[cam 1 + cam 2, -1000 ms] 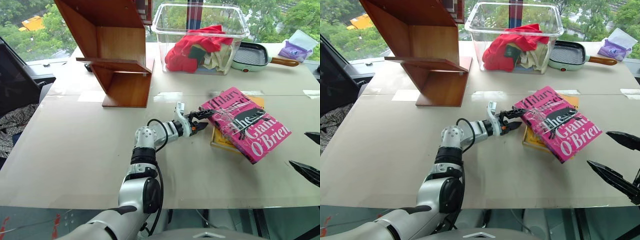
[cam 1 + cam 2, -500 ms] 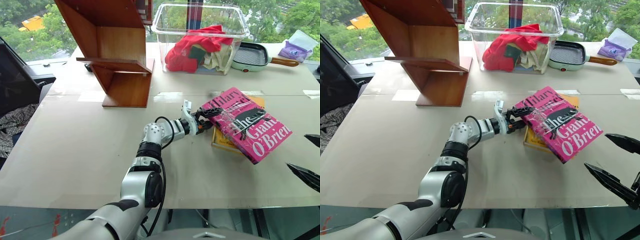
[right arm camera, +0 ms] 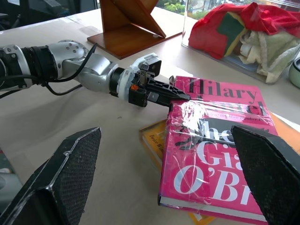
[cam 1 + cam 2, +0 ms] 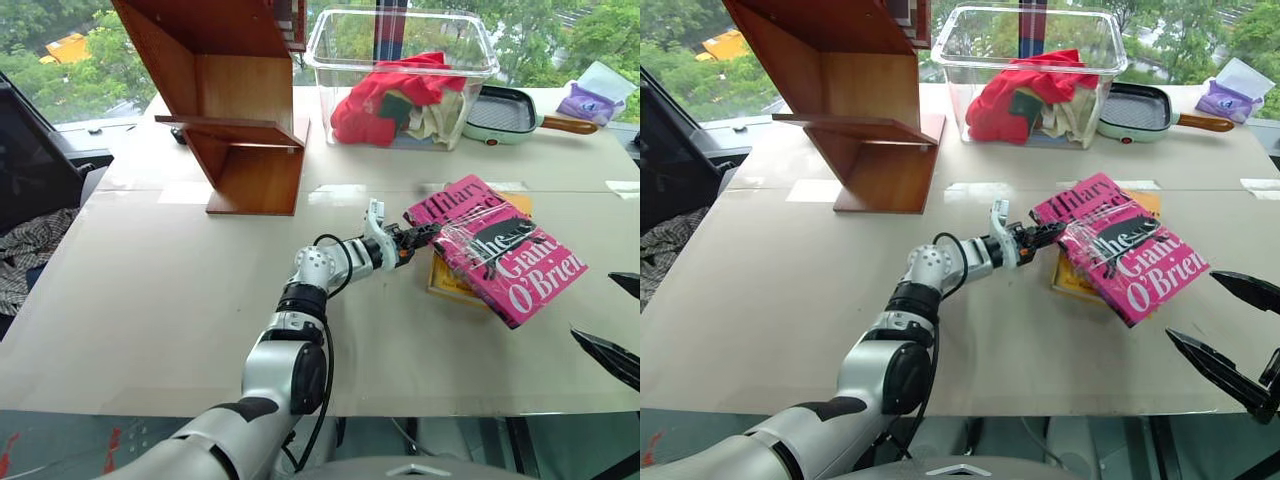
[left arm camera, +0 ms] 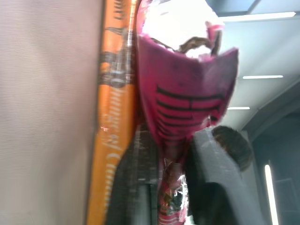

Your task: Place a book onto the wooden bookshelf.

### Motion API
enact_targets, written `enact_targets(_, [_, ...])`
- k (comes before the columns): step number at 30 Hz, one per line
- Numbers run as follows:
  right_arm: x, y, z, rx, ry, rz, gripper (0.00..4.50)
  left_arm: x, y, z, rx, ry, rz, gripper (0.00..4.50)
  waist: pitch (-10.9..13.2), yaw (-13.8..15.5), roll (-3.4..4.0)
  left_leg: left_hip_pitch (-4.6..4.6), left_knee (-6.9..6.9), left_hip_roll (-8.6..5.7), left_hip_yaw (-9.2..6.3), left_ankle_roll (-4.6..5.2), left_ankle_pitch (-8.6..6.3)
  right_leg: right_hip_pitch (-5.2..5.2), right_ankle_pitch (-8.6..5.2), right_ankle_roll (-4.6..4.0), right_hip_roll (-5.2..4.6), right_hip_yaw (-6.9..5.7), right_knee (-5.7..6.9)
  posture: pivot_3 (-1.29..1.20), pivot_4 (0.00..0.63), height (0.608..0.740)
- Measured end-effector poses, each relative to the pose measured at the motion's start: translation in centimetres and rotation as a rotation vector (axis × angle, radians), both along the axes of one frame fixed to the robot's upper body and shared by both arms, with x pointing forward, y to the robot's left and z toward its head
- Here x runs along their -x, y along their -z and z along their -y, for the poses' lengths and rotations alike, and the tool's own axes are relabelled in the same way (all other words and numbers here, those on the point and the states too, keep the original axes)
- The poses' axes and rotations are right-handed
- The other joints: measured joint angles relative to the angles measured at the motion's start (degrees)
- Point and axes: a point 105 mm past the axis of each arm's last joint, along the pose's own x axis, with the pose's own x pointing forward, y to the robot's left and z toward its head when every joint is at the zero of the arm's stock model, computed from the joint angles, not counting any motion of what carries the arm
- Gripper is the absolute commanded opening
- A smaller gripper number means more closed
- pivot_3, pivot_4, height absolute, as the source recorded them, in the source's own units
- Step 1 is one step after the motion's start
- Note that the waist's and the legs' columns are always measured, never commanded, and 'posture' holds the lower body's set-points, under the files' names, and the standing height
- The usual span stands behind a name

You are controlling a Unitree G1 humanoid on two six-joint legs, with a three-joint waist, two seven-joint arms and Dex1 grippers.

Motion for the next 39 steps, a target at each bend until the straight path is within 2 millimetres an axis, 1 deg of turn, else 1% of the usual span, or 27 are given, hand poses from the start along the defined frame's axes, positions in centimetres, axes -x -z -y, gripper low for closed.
enact_targets(2, [-0.1,-0.1,-0.1,0.000,0.001,0.006,4.50,0.0,-0.1,-0.1,-0.007,0.003,0.011,0.03,0.02,-0.03,-0.02,-0.01,0.01,0.00,0.00,0.00,0.00,-0.01,0.00,0.01,0.00,0.00,0.00,0.00,0.150,0.725])
enact_targets(4, [-0.2,-0.1,-0.1,-0.001,0.002,0.014,4.50,0.2,-0.8,-0.5,-0.001,0.006,0.054,0.03,0.02,-0.19,-0.02,-0.03,0.02,0.01,-0.01,0.00,0.00,-0.03,0.00,0.01,0.00,0.00,0.01,0.00,0.150,0.725])
enact_targets(6, [-0.5,0.0,-0.3,-0.006,-0.003,0.018,4.50,0.2,-1.6,-1.9,0.004,-0.003,0.105,0.03,0.02,-0.59,-0.02,-0.07,0.01,0.01,-0.01,0.00,0.00,-0.13,0.01,0.00,0.01,0.01,0.02,0.00,0.150,0.725])
enact_targets(7, [-0.6,0.1,-0.4,-0.009,-0.008,0.018,4.50,0.1,-2.2,-3.0,0.006,-0.012,0.143,0.03,0.03,-1.00,-0.01,-0.07,0.01,0.02,-0.02,-0.01,0.00,-0.15,0.00,-0.01,0.01,0.02,0.04,0.00,0.150,0.725])
enact_targets(8, [-0.8,0.2,-0.4,-0.011,-0.011,0.019,4.50,-0.2,-3.1,-4.3,0.001,-0.027,0.184,0.03,0.03,-1.36,0.00,-0.07,0.01,0.02,-0.03,-0.01,0.00,-0.16,0.00,-0.01,0.01,0.01,0.05,0.00,0.150,0.725])
enact_targets(9, [-0.8,0.2,-0.5,-0.010,-0.012,0.022,4.50,-0.3,-3.7,-5.1,0.000,-0.039,0.208,0.03,0.03,-1.50,0.00,-0.07,0.01,0.02,-0.03,-0.01,0.00,-0.16,0.01,-0.01,0.01,0.01,0.05,0.00,0.150,0.725])
enact_targets(12, [-1.4,0.2,-0.8,-0.020,-0.030,0.040,4.50,-0.8,-6.6,-8.6,-0.043,-0.073,0.365,0.03,0.02,-1.62,0.01,-0.05,0.03,0.01,-0.02,-0.01,0.00,-0.15,0.01,-0.01,0.01,0.03,0.09,0.00,0.150,0.725])
enact_targets(14, [-1.8,0.2,-0.8,-0.026,-0.039,0.047,4.50,-0.8,-8.5,-10.0,-0.097,-0.078,0.480,0.03,0.02,-1.45,0.00,-0.06,0.07,0.00,-0.07,-0.01,0.01,-0.14,0.01,-0.02,0.02,-0.01,0.11,0.00,0.150,0.725])
enact_targets(16, [-2.2,0.2,-0.9,-0.029,-0.048,0.055,4.50,-1.1,-10.8,-11.4,-0.147,-0.097,0.593,0.03,0.03,-1.26,0.00,-0.12,0.13,-0.02,-0.15,-0.02,0.01,-0.13,0.01,-0.02,0.02,-0.06,0.12,0.00,0.150,0.725])
enact_targets(17, [-2.5,0.3,-0.9,-0.031,-0.057,0.056,4.50,-1.3,-12.8,-12.2,-0.219,-0.108,0.723,0.03,0.09,-1.36,-0.07,-0.16,0.15,-0.02,-0.17,-0.02,0.01,-0.15,0.02,-0.03,0.02,-0.08,0.11,0.00,0.150,0.725])
enact_targets(18, [-2.5,0.3,-1.0,-0.032,-0.059,0.058,4.50,-1.2,-14.3,-12.6,-0.265,-0.110,0.812,0.03,0.09,-1.43,-0.06,-0.18,0.15,-0.02,-0.18,-0.02,0.01,-0.16,0.02,-0.03,0.02,-0.09,0.09,0.00,0.150,0.725])
enact_targets(19, [-2.7,0.2,-1.1,-0.033,-0.066,0.068,4.50,-0.8,-16.3,-13.0,-0.326,-0.107,0.955,0.03,0.09,-1.48,-0.06,-0.17,0.15,-0.03,-0.15,-0.02,0.00,-0.15,0.01,-0.04,0.01,-0.07,0.08,0.00,0.150,0.725])
enact_targets(20, [-2.9,0.1,-1.1,-0.035,-0.070,0.074,4.50,-0.3,-18.6,-13.0,-0.403,-0.097,1.118,0.03,0.10,-1.52,-0.06,-0.21,0.15,-0.03,-0.18,-0.03,0.00,-0.16,0.01,-0.04,0.01,-0.09,-0.02,0.00,0.150,0.725])
enact_targets(22, [-3.3,-0.4,-1.2,-0.038,-0.083,0.102,4.50,1.3,-22.5,-12.4,-0.508,-0.081,1.422,0.03,0.10,-1.44,-0.06,-0.21,0.15,-0.05,-0.16,-0.03,0.00,-0.13,0.02,-0.04,-0.01,-0.08,-0.08,0.00,0.150,0.725])
enact_targets(23, [-3.5,-0.8,-1.3,-0.034,-0.090,0.124,4.50,2.1,-24.0,-12.1,-0.582,-0.072,1.587,0.03,0.09,-1.47,-0.05,-0.20,0.14,-0.05,-0.16,-0.03,0.00,-0.13,0.02,-0.04,-0.01,-0.08,-0.10,0.00,0.150,0.725])
enact_targets(25, [-4.0,-1.9,-1.2,-0.035,-0.095,0.178,4.50,3.7,-25.9,-11.3,-0.815,-0.023,1.929,0.03,0.10,-1.59,-0.04,-0.17,0.04,-0.04,-0.11,-0.03,0.00,-0.13,0.02,-0.04,-0.02,-0.06,-0.13,0.00,0.150,0.725])
enact_targets(27, [-4.5,-3.1,-1.1,-0.047,-0.104,0.225,4.50,4.4,-27.0,-10.7,-0.995,0.011,2.143,0.03,0.09,-1.58,0.00,-0.13,-0.01,-0.02,-0.07,-0.03,0.00,-0.13,0.02,-0.03,-0.02,-0.03,-0.12,0.00,0.150,0.725])
enact_targets(29, [-4.8,-4.3,-1.2,-0.052,-0.121,0.270,4.50,4.3,-27.8,-10.9,-1.164,0.011,2.271,0.03,0.08,-1.60,0.08,-0.08,-0.05,0.00,-0.07,-0.02,0.00,-0.12,0.02,-0.03,0.00,-0.03,-0.08,0.00,0.150,0.725])
enact_targets(32, [-5.0,-5.0,-1.1,-0.055,-0.141,0.291,4.50,3.4,-28.5,-12.8,-1.359,0.009,2.308,0.03,0.11,-1.80,0.12,-0.08,-0.07,0.03,-0.06,-0.01,0.00,-0.15,0.02,-0.03,0.03,-0.04,-0.03,0.00,0.150,0.725])
enact_targets(33, [-5.1,-5.1,-1.0,-0.055,-0.140,0.293,4.50,3.3,-28.5,-13.0,-1.378,0.015,2.307,0.03,0.11,-1.83,0.12,-0.08,-0.07,0.03,-0.06,-0.01,0.00,-0.15,0.02,-0.03,0.03,-0.04,-0.03,0.00,0.150,0.725])
enact_targets(35, [-5.3,-5.4,-0.6,-0.060,-0.133,0.299,4.50,2.7,-28.4,-14.2,-1.464,0.038,2.285,0.03,0.13,-1.82,0.10,-0.13,-0.05,0.01,-0.11,0.00,0.00,-0.15,0.01,-0.02,0.02,-0.08,-0.08,0.00,0.150,0.725])
enact_targets(36, [-5.9,-6.4,-0.4,-0.052,-0.153,0.346,4.50,2.7,-28.9,-15.6,-1.552,0.128,2.187,0.03,0.22,-1.80,0.03,-0.28,0.04,0.00,-0.12,0.00,0.00,-0.23,0.02,-0.02,0.02,-0.11,-0.06,0.00,0.150,0.725])
enact_targets(37, [-6.1,-6.7,-0.1,-0.046,-0.155,0.357,4.50,3.0,-29.7,-16.0,-1.567,0.131,2.132,0.03,0.58,-1.98,-0.16,-0.41,0.15,-0.01,-0.16,0.01,0.00,-0.29,0.02,-0.01,0.03,-0.17,-0.02,0.00,0.150,0.725])
enact_targets(38, [-6.6,-7.0,0.1,-0.040,-0.167,0.374,4.50,3.8,-31.2,-16.9,-1.598,0.132,2.058,0.03,0.72,-2.24,-0.32,-0.48,0.18,-0.01,-0.23,0.01,-0.01,-0.34,0.02,-0.01,0.04,-0.22,0.03,0.00,0.150,0.725])
enact_targets(39, [-7.0,-7.1,0.2,-0.039,-0.173,0.380,4.50,4.7,-32.5,-17.8,-1.643,0.130,2.030,0.03,0.75,-2.88,-0.34,-0.54,0.20,-0.01,-0.31,0.01,0.00,-0.34,0.02,-0.01,0.04,-0.31,0.11,0.00,0.150,0.725])
